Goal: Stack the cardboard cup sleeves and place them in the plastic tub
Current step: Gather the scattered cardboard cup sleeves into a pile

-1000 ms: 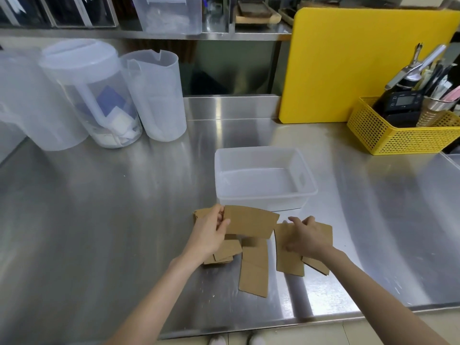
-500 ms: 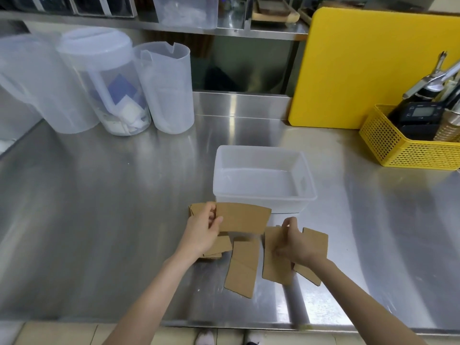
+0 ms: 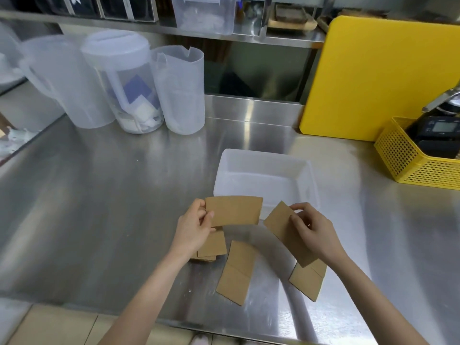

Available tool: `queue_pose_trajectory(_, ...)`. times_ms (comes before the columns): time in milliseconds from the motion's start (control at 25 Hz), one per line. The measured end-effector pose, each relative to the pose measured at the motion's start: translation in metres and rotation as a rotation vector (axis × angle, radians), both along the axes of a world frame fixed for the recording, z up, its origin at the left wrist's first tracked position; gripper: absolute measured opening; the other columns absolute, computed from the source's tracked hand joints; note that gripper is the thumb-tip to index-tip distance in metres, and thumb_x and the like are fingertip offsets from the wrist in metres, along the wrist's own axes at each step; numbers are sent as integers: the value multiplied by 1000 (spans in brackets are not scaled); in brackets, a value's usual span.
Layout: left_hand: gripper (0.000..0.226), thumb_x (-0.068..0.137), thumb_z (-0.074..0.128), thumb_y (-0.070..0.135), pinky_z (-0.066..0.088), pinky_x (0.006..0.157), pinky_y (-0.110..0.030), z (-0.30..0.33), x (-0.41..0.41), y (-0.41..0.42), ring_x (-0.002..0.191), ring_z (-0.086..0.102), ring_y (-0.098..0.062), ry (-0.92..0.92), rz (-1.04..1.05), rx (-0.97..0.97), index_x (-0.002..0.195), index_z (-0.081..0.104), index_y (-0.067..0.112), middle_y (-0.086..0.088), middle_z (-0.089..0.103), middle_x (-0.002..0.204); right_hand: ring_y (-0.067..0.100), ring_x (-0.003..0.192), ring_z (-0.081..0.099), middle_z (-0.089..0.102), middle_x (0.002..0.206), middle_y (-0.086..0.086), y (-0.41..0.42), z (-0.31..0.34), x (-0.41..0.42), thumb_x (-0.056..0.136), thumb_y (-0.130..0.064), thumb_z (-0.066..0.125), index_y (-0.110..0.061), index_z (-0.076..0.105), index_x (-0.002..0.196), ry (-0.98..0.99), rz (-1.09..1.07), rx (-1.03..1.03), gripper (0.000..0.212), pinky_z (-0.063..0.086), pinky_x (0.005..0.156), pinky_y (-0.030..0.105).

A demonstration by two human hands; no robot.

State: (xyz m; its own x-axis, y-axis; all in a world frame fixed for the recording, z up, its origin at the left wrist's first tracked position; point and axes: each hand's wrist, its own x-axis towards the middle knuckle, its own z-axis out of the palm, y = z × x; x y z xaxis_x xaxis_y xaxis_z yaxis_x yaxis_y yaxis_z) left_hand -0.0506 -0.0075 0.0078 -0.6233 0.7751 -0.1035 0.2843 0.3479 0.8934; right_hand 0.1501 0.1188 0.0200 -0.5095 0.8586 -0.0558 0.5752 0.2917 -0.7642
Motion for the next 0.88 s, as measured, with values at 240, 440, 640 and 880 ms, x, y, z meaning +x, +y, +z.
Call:
queue_pose_trajectory(240, 12, 92, 43, 11, 48, 58, -1, -7, 3, 11, 72, 62, -15, -61, -58, -13, 102, 44, 4, -27, 64, 84, 10, 77, 50, 54, 87, -5, 8, 26, -35, 88, -15, 51, -19, 60, 107, -49, 286, 198, 21, 37, 64, 4)
queue_pose_trajectory(440, 16, 93, 41, 12, 54, 67, -12, -6, 12, 19, 67, 59, -11, -101, -137, 6, 104, 43, 1, 6, 47, 52, 8, 85, 46, 58, 102, 5, 8, 21, -71, 85, -11, 53, -15, 61, 108, -107, 432, 220, 24, 34, 77, 15)
queue_pose_trajectory(640, 16, 90, 48, 16, 51, 71, -18, -5, 15, 20, 94, 64, -23, -138, -132, 14, 104, 44, 11, -10, 68, 95, 9, 84, 45, 58, 105, 10, 6, 14, -80, 84, -13, 57, -12, 59, 105, -93, 423, 206, 21, 39, 78, 21)
queue_pose_trajectory(880, 22, 90, 49, 13, 51, 58, -8, -11, 18, 20, 86, 60, -24, -127, -108, 6, 109, 44, 4, -18, 61, 92, 11, 83, 49, 51, 96, 2, 4, 7, -70, 83, -14, 57, -11, 59, 102, -49, 394, 203, 19, 43, 81, 23)
